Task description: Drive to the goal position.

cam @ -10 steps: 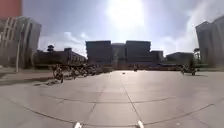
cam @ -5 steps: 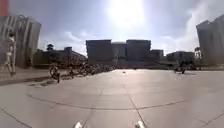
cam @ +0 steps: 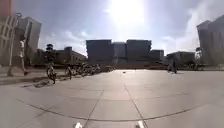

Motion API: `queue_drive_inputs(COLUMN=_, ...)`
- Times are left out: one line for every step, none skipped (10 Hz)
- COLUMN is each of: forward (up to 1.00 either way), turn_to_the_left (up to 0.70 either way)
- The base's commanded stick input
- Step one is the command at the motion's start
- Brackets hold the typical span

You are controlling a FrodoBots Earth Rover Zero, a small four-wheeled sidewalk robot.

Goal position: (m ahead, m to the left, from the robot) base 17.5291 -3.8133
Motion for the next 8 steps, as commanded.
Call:
queue_drive_inputs(forward=0.70, turn_to_the_left=0.00)
queue_drive_inputs(forward=0.70, turn_to_the_left=0.00)
queue_drive_inputs(forward=0.70, turn_to_the_left=0.00)
queue_drive_inputs(forward=0.70, turn_to_the_left=0.00)
queue_drive_inputs(forward=0.70, turn_to_the_left=0.00)
queue_drive_inputs(forward=0.70, turn_to_the_left=0.00)
queue_drive_inputs(forward=0.70, turn_to_the_left=0.00)
queue_drive_inputs(forward=0.70, turn_to_the_left=0.00)
